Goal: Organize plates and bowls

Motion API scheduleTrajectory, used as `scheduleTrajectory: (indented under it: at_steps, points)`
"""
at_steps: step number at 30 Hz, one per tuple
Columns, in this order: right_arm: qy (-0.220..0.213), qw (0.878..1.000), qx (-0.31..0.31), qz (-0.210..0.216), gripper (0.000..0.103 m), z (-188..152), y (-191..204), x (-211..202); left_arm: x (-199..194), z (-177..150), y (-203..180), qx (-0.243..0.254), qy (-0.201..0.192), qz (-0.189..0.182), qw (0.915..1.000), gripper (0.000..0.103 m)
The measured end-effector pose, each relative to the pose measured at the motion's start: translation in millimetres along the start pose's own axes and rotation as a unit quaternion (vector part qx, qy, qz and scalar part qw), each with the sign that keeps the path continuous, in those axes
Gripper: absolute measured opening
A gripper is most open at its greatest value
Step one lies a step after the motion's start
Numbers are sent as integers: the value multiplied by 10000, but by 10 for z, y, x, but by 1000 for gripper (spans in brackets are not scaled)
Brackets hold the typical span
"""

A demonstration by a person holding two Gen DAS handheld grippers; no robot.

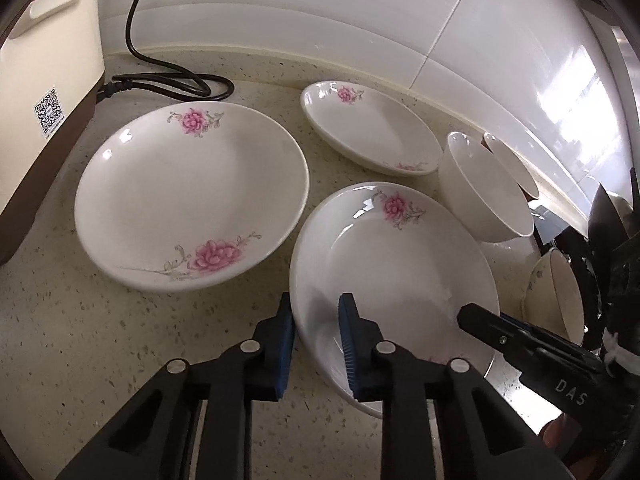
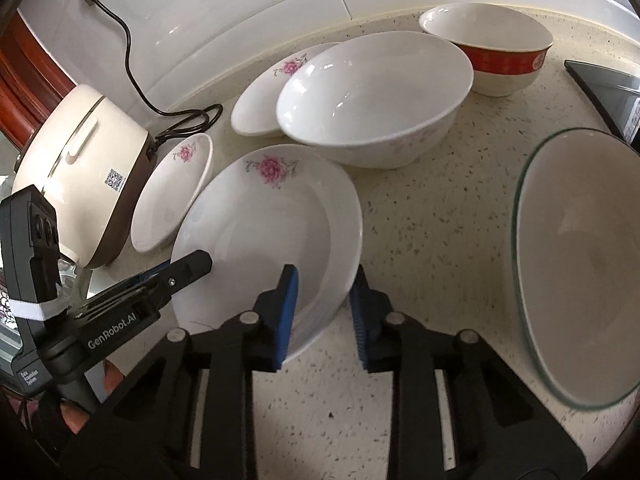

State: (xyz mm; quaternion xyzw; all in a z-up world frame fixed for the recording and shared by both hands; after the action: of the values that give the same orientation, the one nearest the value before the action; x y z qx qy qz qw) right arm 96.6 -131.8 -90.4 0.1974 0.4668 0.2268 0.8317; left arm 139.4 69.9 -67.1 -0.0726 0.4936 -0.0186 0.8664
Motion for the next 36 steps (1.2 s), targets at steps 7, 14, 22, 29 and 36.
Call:
scheduleTrajectory:
  at_steps: [7, 14, 22, 29, 36]
  points:
    - [16, 9996, -202, -189, 19, -30, -21, -20, -31, -36, 12, 8, 33, -55, 10000, 19]
    - [99, 9988, -411, -260, 19, -155, 38, -55, -161, -216, 37, 141, 10, 33, 9999, 19]
    - [128, 9962, -808, -296, 19, -256, 220, -107, -407, -396, 163, -16, -118, 183, 9998, 19]
    - [142, 9914, -1277, -238, 19, -348, 500, -210, -660, -557, 312, -291, -269, 349, 9986, 19]
    - [281, 9830, -1808, -165, 19, -523, 812, -242, -884, -798, 523, -646, -339, 618, 9954, 20]
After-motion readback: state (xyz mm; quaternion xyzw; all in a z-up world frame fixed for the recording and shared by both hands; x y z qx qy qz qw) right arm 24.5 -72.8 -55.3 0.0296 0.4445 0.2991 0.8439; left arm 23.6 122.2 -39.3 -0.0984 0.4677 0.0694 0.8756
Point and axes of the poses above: each gripper's, at about its wrist camera, not at the fingertips, and x roughly the way its jaws point, y to its left, z to its top, the point moved 10 cm from there along x, roughly the way its jaws point, and after that the axes turned 9 degrees about z, right-handed, at the moved point
